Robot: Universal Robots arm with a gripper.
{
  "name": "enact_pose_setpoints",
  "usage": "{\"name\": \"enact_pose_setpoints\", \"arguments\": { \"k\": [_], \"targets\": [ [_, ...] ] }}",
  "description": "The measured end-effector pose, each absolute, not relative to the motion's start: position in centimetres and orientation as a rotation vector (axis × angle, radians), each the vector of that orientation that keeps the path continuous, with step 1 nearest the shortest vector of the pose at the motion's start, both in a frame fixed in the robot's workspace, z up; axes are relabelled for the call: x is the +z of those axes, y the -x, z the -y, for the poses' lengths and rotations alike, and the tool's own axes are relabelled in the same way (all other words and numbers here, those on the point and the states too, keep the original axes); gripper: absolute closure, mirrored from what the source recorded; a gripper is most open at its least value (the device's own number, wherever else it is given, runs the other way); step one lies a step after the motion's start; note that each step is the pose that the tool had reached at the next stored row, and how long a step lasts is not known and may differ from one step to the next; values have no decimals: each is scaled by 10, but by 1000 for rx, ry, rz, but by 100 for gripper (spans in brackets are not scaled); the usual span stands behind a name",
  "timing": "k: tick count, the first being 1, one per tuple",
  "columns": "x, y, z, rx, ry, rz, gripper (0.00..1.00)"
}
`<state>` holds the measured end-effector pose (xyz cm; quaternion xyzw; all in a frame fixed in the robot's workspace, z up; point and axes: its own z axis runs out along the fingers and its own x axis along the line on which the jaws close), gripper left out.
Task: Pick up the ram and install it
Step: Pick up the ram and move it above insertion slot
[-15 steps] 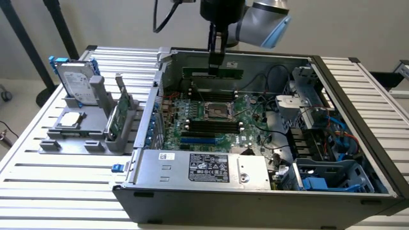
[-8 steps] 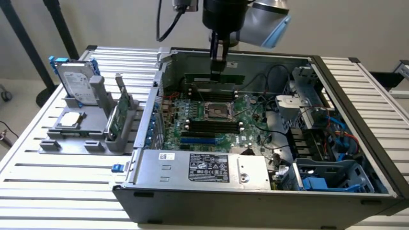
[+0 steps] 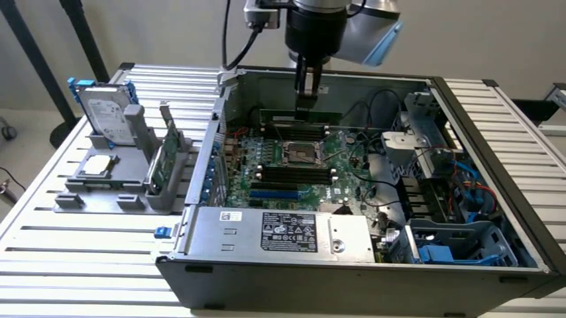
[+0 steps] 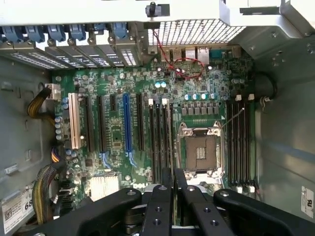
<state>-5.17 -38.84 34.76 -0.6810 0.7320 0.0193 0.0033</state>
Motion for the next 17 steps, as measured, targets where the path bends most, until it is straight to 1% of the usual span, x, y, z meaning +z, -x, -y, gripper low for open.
{"name": "enact_pose_setpoints", "arguments": {
  "k": [9,17],
  "targets": [
    [333,50,400,59,2128,-2300,87],
    [318,46,402,58,2103,-2321,87]
  ]
}}
